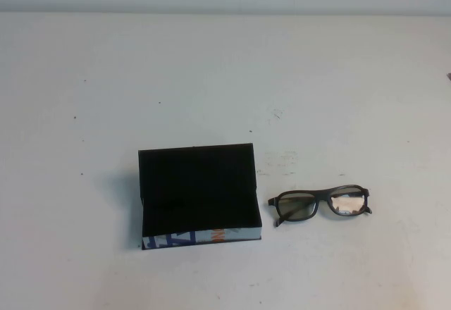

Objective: Return glasses to glasses case

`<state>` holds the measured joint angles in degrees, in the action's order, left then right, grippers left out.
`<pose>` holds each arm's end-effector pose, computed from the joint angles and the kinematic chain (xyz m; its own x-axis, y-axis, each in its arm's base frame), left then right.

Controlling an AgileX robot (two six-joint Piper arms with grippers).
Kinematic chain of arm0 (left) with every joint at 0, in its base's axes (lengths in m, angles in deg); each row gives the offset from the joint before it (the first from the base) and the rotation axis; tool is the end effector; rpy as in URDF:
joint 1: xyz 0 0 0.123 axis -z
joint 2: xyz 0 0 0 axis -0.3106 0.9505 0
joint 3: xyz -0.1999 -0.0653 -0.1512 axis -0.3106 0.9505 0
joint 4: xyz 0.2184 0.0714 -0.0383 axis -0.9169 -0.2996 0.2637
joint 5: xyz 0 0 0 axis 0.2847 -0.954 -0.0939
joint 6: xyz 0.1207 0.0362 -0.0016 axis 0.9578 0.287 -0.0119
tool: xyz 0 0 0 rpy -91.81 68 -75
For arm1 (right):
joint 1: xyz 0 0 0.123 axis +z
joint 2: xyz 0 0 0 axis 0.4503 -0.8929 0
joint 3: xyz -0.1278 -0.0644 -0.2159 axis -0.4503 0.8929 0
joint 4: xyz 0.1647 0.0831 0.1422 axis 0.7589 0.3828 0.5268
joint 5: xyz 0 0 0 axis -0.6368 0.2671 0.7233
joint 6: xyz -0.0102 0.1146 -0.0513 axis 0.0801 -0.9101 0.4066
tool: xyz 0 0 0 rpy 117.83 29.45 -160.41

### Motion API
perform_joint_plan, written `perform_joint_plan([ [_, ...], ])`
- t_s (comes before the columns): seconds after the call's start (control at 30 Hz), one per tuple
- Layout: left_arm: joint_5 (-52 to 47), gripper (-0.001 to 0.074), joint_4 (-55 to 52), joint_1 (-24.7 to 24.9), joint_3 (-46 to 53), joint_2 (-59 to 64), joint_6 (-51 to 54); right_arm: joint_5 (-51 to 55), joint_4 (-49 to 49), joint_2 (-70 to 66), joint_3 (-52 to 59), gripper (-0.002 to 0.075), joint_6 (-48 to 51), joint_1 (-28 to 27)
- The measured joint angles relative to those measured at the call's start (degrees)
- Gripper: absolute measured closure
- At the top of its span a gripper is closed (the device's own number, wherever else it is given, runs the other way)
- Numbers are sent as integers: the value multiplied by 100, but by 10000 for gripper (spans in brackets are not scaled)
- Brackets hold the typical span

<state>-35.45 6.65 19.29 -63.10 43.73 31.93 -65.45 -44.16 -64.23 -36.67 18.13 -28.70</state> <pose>0.0936 -0.0027 0.1629 -0.2849 0.0680 -0.9561 0.0450 0.9973 0.0575 0.0939 0.0077 0.1650 -0.2681 0.0138 -0.9633 -0.0471 0.9985 0.0274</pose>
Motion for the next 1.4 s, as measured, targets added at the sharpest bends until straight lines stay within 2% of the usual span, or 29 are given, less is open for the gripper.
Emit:
perform_joint_plan([
  [1.2,0,736,0,0,0,0,0,-21,0,0,0,739,0,0],
  [1.4,0,736,0,0,0,0,0,-355,948,0,0,739,0,0],
])
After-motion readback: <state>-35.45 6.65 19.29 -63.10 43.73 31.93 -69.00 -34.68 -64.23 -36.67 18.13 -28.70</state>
